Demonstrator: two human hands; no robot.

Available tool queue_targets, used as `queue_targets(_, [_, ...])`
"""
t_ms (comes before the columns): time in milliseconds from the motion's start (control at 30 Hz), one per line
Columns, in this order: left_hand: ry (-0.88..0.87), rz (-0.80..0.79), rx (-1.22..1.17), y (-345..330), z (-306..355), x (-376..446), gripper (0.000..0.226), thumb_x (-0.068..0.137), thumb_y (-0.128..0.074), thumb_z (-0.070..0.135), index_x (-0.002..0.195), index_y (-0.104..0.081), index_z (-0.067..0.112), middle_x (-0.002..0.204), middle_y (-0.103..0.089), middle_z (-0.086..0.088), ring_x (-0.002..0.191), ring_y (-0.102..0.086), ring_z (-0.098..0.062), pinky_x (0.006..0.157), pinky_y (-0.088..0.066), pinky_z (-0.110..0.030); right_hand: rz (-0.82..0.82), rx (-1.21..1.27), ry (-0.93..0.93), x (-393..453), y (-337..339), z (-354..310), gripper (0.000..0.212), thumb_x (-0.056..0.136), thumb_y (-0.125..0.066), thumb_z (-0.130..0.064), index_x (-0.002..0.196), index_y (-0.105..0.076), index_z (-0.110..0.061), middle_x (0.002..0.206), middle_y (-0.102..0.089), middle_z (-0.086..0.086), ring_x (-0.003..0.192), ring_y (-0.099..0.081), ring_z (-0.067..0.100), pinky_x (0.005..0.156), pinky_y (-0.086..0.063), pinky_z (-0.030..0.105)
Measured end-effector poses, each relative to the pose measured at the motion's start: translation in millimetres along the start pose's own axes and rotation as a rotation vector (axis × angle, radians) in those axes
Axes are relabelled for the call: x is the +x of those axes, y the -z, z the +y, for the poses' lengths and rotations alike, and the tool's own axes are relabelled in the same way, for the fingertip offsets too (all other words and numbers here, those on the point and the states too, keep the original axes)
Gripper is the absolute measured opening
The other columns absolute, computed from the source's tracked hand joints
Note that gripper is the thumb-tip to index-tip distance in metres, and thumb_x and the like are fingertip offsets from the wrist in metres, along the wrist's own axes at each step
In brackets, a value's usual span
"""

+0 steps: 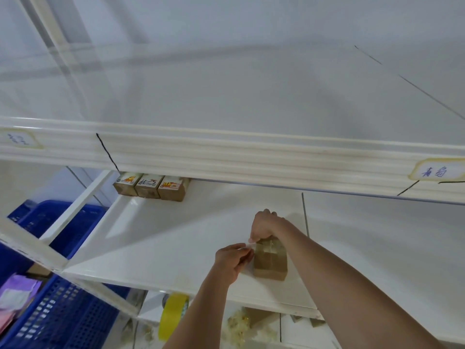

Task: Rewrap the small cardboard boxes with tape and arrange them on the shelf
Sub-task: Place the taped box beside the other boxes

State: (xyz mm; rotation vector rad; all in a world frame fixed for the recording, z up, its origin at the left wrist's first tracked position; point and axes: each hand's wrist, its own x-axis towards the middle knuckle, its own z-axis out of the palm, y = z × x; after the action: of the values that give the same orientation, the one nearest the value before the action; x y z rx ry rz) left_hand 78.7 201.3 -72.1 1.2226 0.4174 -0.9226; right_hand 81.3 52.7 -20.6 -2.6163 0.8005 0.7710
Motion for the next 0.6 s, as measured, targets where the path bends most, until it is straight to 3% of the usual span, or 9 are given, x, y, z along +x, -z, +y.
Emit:
queue_targets(167, [0.11,-0.008,-0.056,3,-7,-2,0.014,0.083,-0.074,-0.009,0.095,-0.07,-0.014,0.088,-0.073,-0.021,0.079,-0.071,-0.023,0.073,-0.061,-0.03,0.027,0.021,0.02,-1,-4,4,0.075,0.08,-0.078,-0.049,0.14,-0.051,-0.013,0.144,-0.036,0.01,0.136,-0.034,0.031,0.114,-0.03,0.051])
queue_targets(300, [0.183,-0.05,-0.148,0,-6,-4,0.003,0.088,-0.068,-0.01,0.09,-0.068,-0.013,0.08,-0.07,-0.021,0.077,-0.066,-0.022,0.081,-0.061,-0.033,0.047,0.053,0.07,-6,-7,8,0.05,0.081,-0.077,-0.047,0.126,-0.067,-0.027,0.137,-0.038,0.007,0.132,-0.036,0.03,0.112,-0.03,0.049])
queue_targets(367, [0.173,-0.031,-0.138,0,-3,-3,0.002,0.088,-0.067,-0.012,0.089,-0.067,-0.013,0.076,-0.071,-0.021,0.077,-0.067,-0.023,0.078,-0.061,-0.032,0.059,0.122,0.112,-8,-9,14,0.053,0.083,-0.077,-0.045,0.133,-0.062,-0.036,0.139,-0.038,0.006,0.135,-0.034,0.03,0.112,-0.03,0.047])
queue_targets(467, [0.139,0.008,-0.003,-2,-1,-1,0.006,0.085,-0.072,-0.01,0.09,-0.068,-0.012,0.083,-0.071,-0.021,0.077,-0.069,-0.023,0.066,-0.063,-0.029,0.084,0.155,0.141,-14,-11,17,0.081,0.083,-0.077,-0.045,0.152,-0.036,-0.04,0.15,-0.032,0.007,0.142,-0.027,0.03,0.114,-0.027,0.047])
queue_targets(600, [-0.001,0.192,0.489,-12,0,4,0.02,0.081,-0.084,0.012,0.093,-0.072,0.001,0.082,-0.072,-0.011,0.071,-0.068,-0.023,0.059,-0.059,-0.03,0.111,0.244,0.138,-19,-17,21,0.073,0.091,-0.071,-0.041,0.153,-0.035,-0.034,0.152,-0.033,0.008,0.143,-0.029,0.029,0.115,-0.027,0.046])
